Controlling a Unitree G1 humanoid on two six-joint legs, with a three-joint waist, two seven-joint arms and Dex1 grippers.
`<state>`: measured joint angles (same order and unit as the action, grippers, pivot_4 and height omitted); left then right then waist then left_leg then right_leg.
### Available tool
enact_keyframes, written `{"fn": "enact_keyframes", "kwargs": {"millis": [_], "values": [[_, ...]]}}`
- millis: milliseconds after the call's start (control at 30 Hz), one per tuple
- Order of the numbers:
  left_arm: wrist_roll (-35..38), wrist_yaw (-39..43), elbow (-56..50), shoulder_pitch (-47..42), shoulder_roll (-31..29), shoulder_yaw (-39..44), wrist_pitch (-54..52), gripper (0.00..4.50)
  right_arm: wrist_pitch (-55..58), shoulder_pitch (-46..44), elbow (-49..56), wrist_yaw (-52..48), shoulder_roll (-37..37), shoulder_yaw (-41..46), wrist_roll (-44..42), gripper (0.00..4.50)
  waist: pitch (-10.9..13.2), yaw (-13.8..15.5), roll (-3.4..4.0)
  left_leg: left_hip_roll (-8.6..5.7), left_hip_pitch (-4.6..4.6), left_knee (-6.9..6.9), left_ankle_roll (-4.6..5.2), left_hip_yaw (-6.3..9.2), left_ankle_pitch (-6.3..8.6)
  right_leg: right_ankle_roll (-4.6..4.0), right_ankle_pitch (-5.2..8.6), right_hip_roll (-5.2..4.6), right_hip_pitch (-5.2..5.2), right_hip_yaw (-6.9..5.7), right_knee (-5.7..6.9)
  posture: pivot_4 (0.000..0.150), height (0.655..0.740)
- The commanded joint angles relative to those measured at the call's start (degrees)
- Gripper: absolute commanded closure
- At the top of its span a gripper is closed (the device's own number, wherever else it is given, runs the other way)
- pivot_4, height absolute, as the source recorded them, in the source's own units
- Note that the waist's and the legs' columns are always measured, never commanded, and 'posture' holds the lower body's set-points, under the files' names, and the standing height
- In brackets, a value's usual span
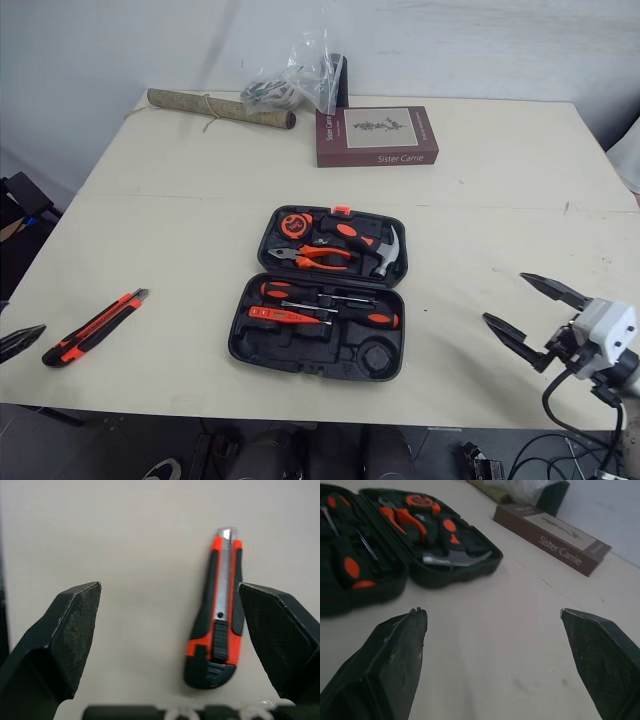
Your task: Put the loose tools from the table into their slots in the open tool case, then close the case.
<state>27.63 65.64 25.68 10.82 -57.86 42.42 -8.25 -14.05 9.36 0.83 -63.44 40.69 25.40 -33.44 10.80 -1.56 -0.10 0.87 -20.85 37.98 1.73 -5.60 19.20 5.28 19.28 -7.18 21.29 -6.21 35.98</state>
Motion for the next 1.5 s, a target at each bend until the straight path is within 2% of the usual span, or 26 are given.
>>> {"fn": "enact_keyframes", "kwargs": {"millis": [33,200,367,600,700,833,867,967,1133,1233,1367,1500], "values": [[-1.57,2.82,-1.13,-0.57,-1.03,-4.26,-0.36,0.05,2.14,-0.26,6.5,-2.55,-1.31,-3.02,-3.68,0.0,-0.01,0.07,-0.01,-0.01,-0.03,0.03,0.02,0.0,-0.01,0.01,0.0,0.0,0.0,-0.01,0.0,0.15,0.74],[-4.18,3.31,-1.29,-2.46,-0.43,-9.65,1.26,0.05,4.62,0.02,13.89,-4.24,-3.19,-7.82,-5.82,0.0,-0.05,0.08,-0.09,-0.02,-0.22,0.07,0.04,0.01,-0.02,0.02,-0.01,0.01,0.18,-0.02,0.08,0.15,0.74],[-8.48,-0.49,4.84,-9.97,-0.03,-15.52,2.75,0.05,5.31,-0.42,17.1,-5.95,-4.35,-11.96,-5.46,0.0,-0.15,0.3,-0.26,-0.04,-0.23,0.14,0.08,0.03,-0.05,0.03,-0.02,0.0,0.16,-0.07,0.11,0.15,0.74],[-10.14,3.59,5.05,-12.29,-0.99,-21.57,-0.43,0.05,7.5,-2.69,19.18,-4.51,-4.75,-13.79,-5.27,0.0,-0.19,0.17,-0.33,-0.07,-0.22,0.21,0.1,-0.01,-0.06,0.04,-0.02,-0.01,0.19,-0.11,0.47,0.15,0.74],[-10.69,3.38,3.18,-10.84,-1.07,-22.31,-0.92,0.94,8.45,-3.32,19.82,-3.44,-4.63,-13.48,-4.83,0.0,-0.19,0.18,-0.32,-0.07,-0.22,0.22,0.11,-0.01,-0.07,0.04,-0.02,-0.03,0.18,-0.1,0.48,0.15,0.74],[-8.97,2.91,-1.31,-8.36,0.03,-19.8,0.5,2.8,9.28,-3.35,20.4,-2.39,-4.09,-12.6,-4.28,0.0,-0.2,0.11,-0.31,-0.09,-0.21,0.21,0.12,-0.01,-0.07,0.04,-0.02,-0.05,0.19,-0.09,0.47,0.15,0.74],[-8.14,2.72,-3.07,-7.76,0.38,-18.76,0.55,3.04,9.4,-3.13,20.57,-2.31,-3.93,-12.25,-4.27,0.0,-0.2,0.1,-0.31,-0.09,-0.21,0.2,0.12,0.0,-0.07,0.04,-0.02,-0.06,0.19,-0.09,0.47,0.15,0.74],[-5.38,2.65,-10.4,-6.56,1.21,-16.07,0.41,3.04,9.68,-2.46,20.63,-2.01,-3.47,-11.33,-4.15,0.0,-0.19,0.12,-0.33,-0.09,-0.23,0.21,0.12,0.0,-0.07,0.04,-0.02,-0.07,0.19,-0.09,0.46,0.15,0.74],[0.66,2.73,-33.27,-8.69,-0.84,-18.64,-8.02,3.04,7.45,-2.41,14.35,-4.25,-2.37,-9.69,-2.49,0.0,-0.25,1.14,-0.66,-0.09,-0.3,0.3,0.13,0.1,-0.08,0.04,-0.02,-0.08,0.13,-0.12,0.43,0.15,0.74],[2.66,2.34,-42.37,-14.22,-1.65,-25.02,-13.49,3.04,5.94,-2.64,10.19,-6.71,-1.83,-9.47,-1.3,0.0,-0.25,1.71,-0.62,-0.13,-0.28,0.33,0.15,0.12,-0.09,0.05,-0.03,-0.1,0.06,-0.11,0.23,0.15,0.74],[1.61,2.83,-50.83,-25.75,-2.13,-38.25,-20.68,3.04,4.73,-3.07,6.54,-9.55,-0.67,-9.29,-0.25,0.0,-0.26,1.49,-0.5,-0.15,-0.29,0.29,0.13,0.07,-0.2,0.07,-0.04,0.01,0.04,-0.1,0.19,0.15,0.74],[-6.15,1.79,-52.84,-37.71,1.64,-53.74,-25.16,3.04,3.75,-4.09,3.1,-11.86,1.88,-8.08,0.56,0.0,-0.26,1.63,-0.5,-0.08,-0.3,0.32,0.06,0.0,-0.31,0.08,-0.04,0.37,0.06,0.01,0.3,0.15,0.74]]}}
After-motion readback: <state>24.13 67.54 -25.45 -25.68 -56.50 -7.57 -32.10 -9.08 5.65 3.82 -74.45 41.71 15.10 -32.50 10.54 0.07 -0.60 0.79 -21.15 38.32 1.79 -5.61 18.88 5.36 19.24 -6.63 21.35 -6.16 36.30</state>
